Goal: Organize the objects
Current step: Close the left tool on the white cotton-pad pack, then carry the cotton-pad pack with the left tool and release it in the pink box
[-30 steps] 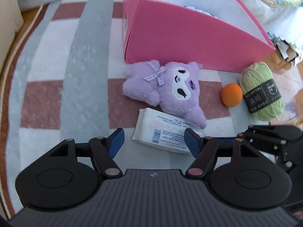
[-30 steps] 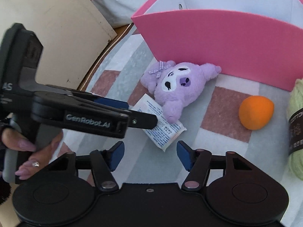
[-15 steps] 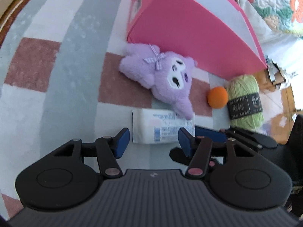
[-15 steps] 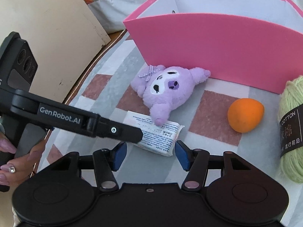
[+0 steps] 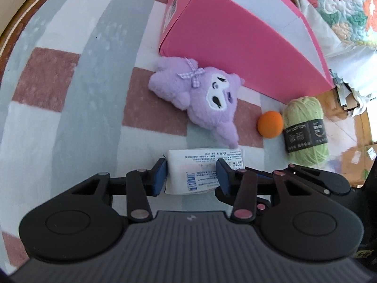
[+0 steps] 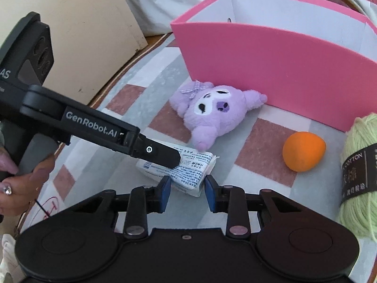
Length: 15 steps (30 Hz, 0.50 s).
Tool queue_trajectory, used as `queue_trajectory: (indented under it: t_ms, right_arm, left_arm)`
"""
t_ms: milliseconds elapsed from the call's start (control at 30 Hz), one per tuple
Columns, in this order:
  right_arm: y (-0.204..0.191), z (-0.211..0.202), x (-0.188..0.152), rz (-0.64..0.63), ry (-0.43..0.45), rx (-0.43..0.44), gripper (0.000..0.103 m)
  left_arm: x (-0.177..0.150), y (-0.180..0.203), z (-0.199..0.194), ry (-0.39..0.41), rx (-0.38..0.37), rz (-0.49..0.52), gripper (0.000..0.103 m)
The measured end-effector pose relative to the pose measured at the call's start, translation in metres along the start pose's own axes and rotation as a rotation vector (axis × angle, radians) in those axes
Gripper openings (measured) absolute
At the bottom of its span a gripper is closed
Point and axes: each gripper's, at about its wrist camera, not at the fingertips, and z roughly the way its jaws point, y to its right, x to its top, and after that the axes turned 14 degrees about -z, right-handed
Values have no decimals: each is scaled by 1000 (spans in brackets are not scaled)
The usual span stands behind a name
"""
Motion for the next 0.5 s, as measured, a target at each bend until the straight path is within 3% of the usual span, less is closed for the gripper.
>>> queue_trajectory:
  t_ms: [500]
  right_arm:
    - [-20, -87, 15, -47, 192, -61, 44]
  left_arm:
    - [-17, 61, -88, 95, -58, 172, 44]
